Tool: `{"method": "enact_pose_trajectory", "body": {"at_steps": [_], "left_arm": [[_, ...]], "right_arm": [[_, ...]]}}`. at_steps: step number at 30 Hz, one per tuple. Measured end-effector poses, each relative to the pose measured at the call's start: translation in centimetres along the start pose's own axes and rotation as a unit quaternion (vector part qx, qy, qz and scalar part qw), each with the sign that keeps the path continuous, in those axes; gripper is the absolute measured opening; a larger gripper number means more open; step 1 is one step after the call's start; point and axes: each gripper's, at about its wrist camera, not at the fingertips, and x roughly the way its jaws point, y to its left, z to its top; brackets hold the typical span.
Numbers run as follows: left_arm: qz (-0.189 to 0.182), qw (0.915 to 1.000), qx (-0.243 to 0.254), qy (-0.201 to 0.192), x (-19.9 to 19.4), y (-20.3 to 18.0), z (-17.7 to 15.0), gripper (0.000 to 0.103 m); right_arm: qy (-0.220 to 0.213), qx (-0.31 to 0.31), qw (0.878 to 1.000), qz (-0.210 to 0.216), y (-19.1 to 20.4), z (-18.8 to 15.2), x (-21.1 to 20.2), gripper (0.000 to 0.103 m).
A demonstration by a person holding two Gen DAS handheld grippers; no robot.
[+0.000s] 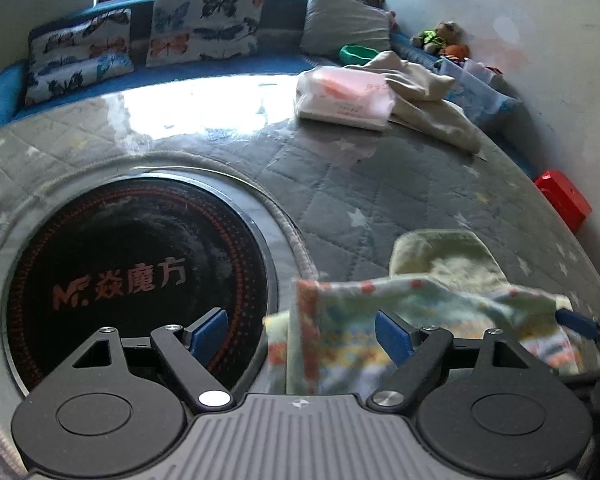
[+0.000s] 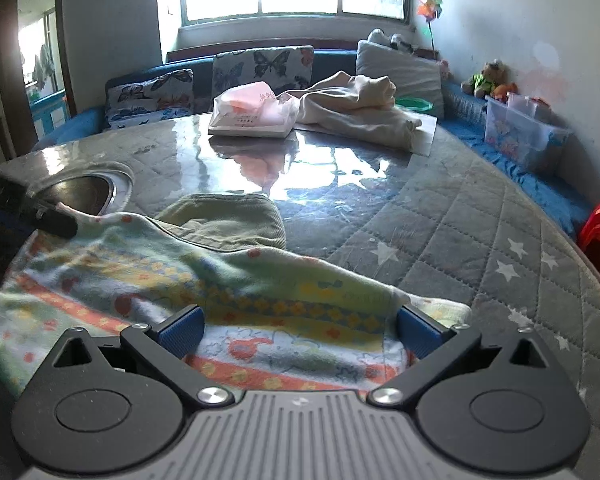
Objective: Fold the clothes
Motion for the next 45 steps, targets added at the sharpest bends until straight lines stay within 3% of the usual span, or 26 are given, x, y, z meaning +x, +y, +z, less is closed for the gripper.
{"method": "enact_pose_trajectory", "body": {"at_steps": [9, 24, 45], "left_arm": [[-0.004, 0.9995, 0.025, 0.018, -2.3, -1.2, -3.8, 0.087], [0.011, 0.9977, 0.033, 0.059, -4.1, -2.3, -8.7, 0.101], [0.048, 0.9941, 0.059, 0.077, -3.8, -3.3, -10.1, 0.103]], "right_arm": [[-0.011, -0.064, 0.998, 0.013, 3.2, -1.3, -3.5, 0.103], [-0.011, -0.073, 0.997, 0.022, 5.4, -3.6, -6.8, 0.103], [0.042, -0.081, 0.995, 0.034, 6.2, -6.4, -7.7, 0.103]]}}
